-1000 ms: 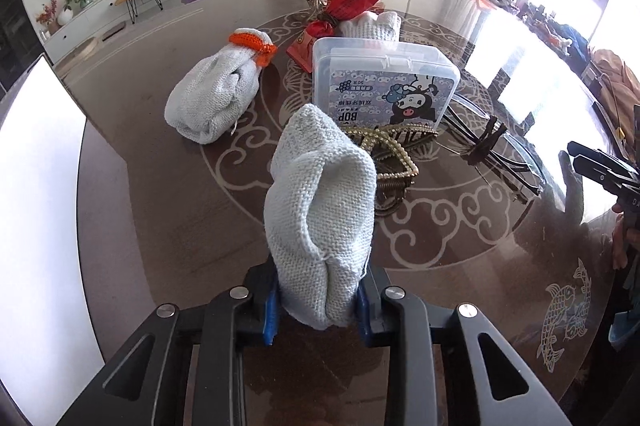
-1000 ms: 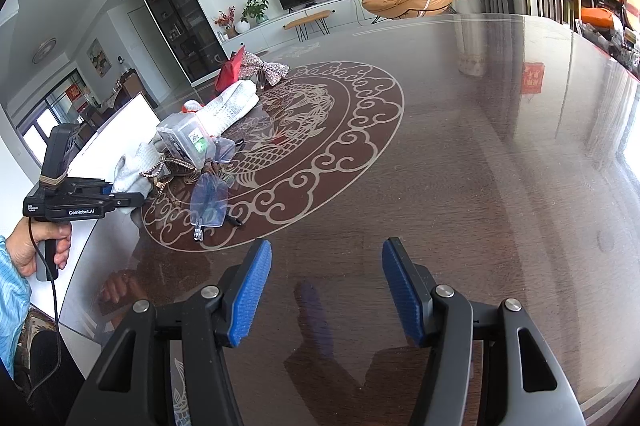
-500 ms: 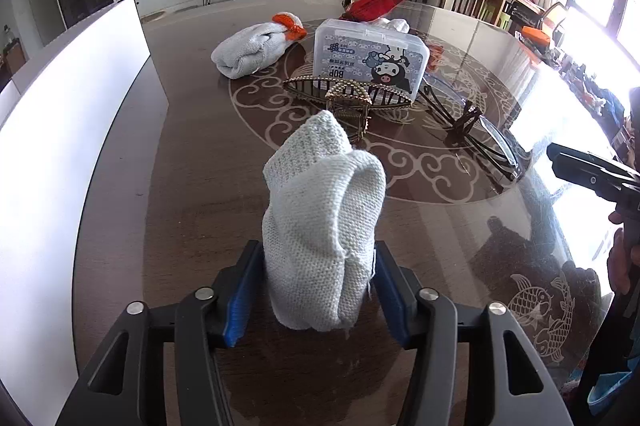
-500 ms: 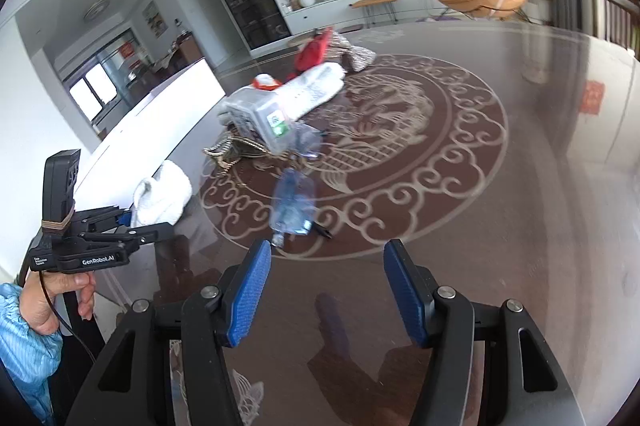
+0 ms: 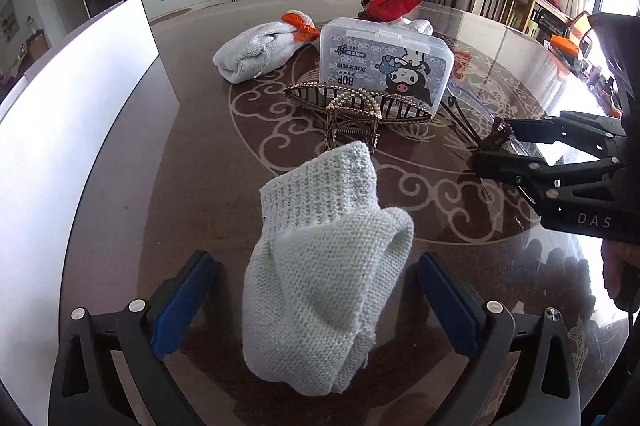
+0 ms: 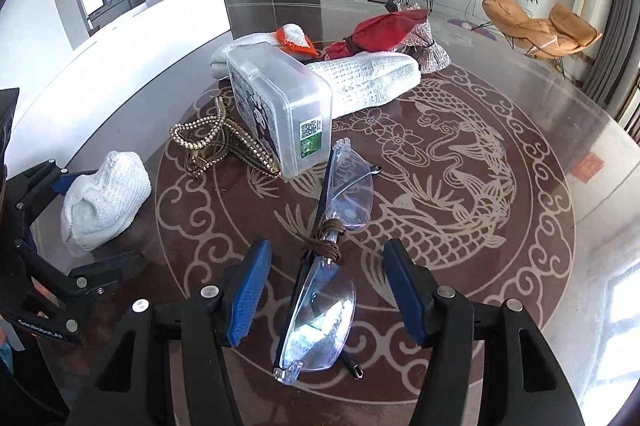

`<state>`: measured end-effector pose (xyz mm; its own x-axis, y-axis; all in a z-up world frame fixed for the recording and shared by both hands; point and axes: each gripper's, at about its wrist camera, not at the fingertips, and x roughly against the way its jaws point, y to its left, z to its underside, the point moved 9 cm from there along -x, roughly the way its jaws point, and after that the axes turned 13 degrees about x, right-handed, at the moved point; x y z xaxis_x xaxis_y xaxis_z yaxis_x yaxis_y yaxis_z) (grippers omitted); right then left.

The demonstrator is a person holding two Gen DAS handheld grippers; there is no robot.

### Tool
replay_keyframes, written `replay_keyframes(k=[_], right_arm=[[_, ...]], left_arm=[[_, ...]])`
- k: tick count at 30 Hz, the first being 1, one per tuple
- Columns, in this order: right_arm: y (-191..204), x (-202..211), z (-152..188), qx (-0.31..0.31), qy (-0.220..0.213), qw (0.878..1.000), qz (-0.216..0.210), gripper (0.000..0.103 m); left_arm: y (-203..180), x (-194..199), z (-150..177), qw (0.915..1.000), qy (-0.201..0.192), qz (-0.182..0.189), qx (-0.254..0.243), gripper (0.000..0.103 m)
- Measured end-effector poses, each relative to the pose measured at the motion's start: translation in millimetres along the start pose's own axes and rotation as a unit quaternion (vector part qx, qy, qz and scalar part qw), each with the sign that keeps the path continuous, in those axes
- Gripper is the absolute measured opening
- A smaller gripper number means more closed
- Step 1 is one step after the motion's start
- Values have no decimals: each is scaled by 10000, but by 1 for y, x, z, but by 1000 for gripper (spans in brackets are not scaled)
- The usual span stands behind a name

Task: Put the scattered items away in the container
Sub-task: 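Grasp the clear safety glasses with the right tool while the left tool holds the glove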

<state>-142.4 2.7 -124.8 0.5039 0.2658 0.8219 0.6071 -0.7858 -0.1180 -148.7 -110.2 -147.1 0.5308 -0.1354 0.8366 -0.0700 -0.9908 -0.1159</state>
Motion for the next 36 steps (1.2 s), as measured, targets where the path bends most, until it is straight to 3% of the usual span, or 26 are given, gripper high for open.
replay_keyframes(k=[6,18,19,20,21,22,23,25,32,36], right_arm=[[0,-1,1,146,-275,9995,54,61],[-5,-5,-2,-26,-251,9996,116,64],[-4,-5,-3,-6,-249,9996,102,62],[-6,-5,-3,-18,-238,9996,153,51],[-8,-3,-2,-60,-260,9994,199,31],[-11,-1,-1,-131,-274,9994,184,22],[-14,0,0,-288,-266,9992,33,22],[-18,8,5,-587,-286,9977,-198,21],[-6,65,8,-720,-566,9932,-719,21],[15,65,21,-733,-260,9921,-987,21]], left_arm=[[-1,-1,-1,9997,-83,-108,202,103],[0,-2,-2,9993,-104,-173,326,103],[-1,-3,-2,9995,-72,-153,281,103],[-1,-2,-2,9994,-94,-155,293,102],[-1,0,-3,9993,-166,-162,310,96],[-3,5,-4,9991,-277,-121,312,63],[-3,8,-6,9989,-294,-124,336,25],[-8,11,-7,9974,-110,344,627,25],[-25,53,-2,9956,-226,504,751,25],[-31,51,24,9924,158,716,984,25]])
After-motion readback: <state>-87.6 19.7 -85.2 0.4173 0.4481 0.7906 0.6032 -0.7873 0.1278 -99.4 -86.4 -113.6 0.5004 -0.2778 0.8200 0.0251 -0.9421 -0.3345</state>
